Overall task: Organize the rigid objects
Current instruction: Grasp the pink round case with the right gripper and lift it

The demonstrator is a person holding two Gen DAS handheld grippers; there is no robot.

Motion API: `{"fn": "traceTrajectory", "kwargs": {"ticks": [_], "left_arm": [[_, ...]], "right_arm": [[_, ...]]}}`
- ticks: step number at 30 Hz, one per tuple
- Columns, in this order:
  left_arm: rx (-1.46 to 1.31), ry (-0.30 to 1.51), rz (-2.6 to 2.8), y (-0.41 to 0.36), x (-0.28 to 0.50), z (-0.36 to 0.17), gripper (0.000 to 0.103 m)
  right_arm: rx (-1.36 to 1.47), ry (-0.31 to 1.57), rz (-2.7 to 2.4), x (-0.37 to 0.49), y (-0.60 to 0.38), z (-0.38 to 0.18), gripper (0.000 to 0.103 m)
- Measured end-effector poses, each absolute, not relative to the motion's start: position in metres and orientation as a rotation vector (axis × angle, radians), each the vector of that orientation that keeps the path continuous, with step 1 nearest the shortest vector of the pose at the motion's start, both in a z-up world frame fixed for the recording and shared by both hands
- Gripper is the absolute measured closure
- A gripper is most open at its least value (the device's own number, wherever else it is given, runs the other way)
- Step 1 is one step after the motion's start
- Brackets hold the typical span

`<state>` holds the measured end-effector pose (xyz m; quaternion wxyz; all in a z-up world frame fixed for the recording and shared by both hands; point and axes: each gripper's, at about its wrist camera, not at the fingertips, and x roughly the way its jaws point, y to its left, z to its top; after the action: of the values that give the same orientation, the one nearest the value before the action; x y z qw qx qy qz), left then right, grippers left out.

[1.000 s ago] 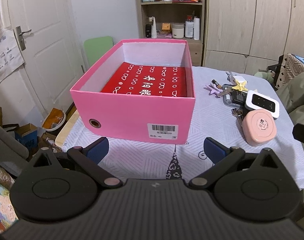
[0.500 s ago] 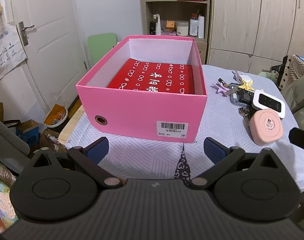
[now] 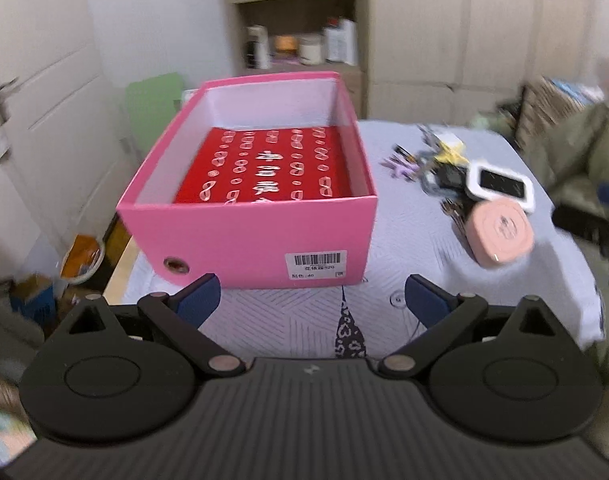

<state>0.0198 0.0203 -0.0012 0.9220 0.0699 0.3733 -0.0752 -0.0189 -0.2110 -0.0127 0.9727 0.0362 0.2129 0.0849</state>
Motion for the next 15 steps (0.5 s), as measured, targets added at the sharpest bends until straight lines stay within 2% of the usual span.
{"fn": "traceTrajectory", "kwargs": {"ticks": [5,15], "left_arm": [[0.246,0.784,-0.169,0.035,0.038,0.019,0.004],[0.294,0.812,-0.164,0.082,0.102,0.042,0.004]], "right_arm": [[0.103,0.461,0.247,-0.004,-0.223,-0.017,0.004],[-0.019,0.588,0.179,0.034,-0.211,-0.056,0.005]]}}
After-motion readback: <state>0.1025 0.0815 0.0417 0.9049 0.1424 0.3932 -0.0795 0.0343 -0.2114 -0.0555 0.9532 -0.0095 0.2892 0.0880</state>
